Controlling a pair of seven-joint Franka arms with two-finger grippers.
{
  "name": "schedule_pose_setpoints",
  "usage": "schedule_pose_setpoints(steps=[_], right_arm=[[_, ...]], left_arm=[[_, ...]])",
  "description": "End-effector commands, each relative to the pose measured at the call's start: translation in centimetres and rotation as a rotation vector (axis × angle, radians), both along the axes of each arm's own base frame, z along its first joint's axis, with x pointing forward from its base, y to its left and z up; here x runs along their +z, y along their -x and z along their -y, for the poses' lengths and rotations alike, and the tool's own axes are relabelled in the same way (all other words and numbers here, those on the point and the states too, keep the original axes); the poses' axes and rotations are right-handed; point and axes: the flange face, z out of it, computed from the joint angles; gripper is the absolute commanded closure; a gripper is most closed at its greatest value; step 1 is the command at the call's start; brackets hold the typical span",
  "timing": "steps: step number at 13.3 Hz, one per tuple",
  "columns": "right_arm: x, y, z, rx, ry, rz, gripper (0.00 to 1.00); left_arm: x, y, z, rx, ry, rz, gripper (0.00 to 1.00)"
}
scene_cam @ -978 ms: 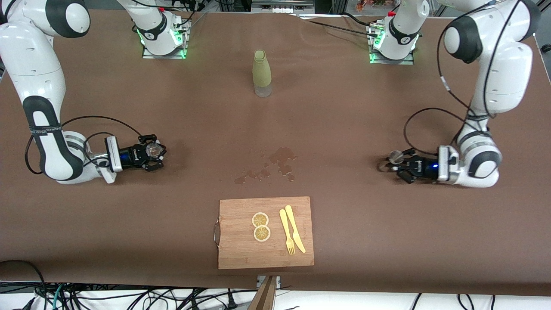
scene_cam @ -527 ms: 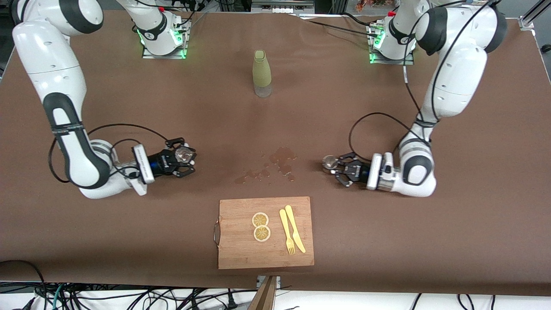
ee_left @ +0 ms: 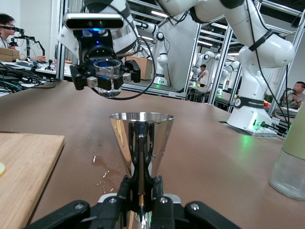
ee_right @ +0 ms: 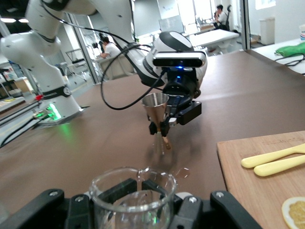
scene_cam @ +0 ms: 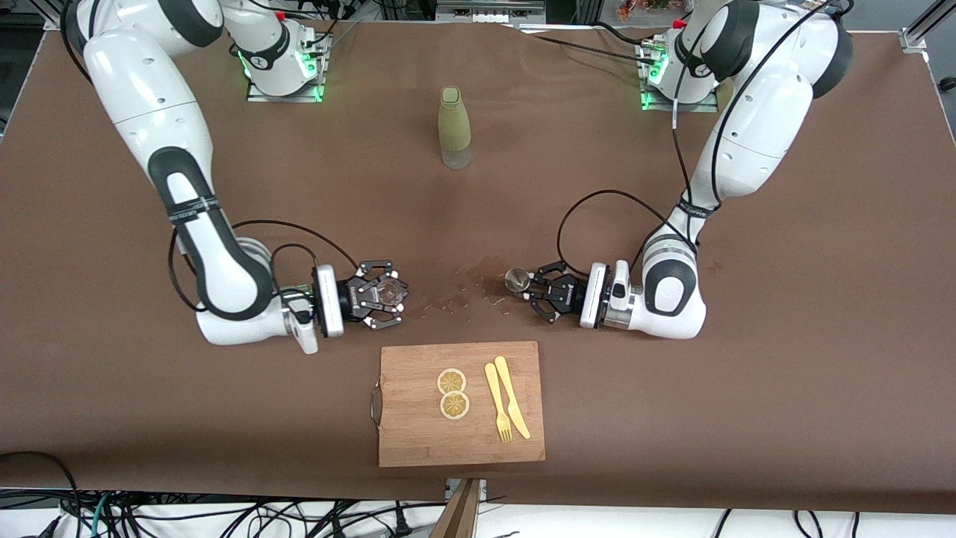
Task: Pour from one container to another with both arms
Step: 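Bring the glass cup over the jigger with the right gripper while the left gripper approaches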
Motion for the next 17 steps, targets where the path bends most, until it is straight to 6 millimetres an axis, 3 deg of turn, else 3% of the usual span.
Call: schedule_pose_setpoints(steps=[1, 5, 7, 10, 17], right_arm=[[2.9, 0.4, -3.6, -0.049, 0.060, -0.011, 0.97], [3.9, 1.8, -8.7, -0.089, 0.139, 0.000, 0.97], [3.8, 2.4, -10.0, -0.083, 0.208, 0.002, 0.97], [5.7, 2.0, -10.9, -0.062, 0.295, 0.025, 0.97], [6.2, 2.2, -11.9, -0.044, 0.378, 0.033, 0.97]], left_arm=[[0.4, -0.8, 1.9, 0.045, 0.001, 0.007, 1.00], [0.6, -0.7, 4.3, 0.055, -0.040, -0.018, 1.00], [0.3, -0.4, 5.2, 0.065, -0.061, -0.028, 1.00], [0.3, -0.4, 6.5, 0.077, -0.075, -0.041, 1.00], [0.4, -0.5, 7.3, 0.085, -0.079, -0.043, 1.00]])
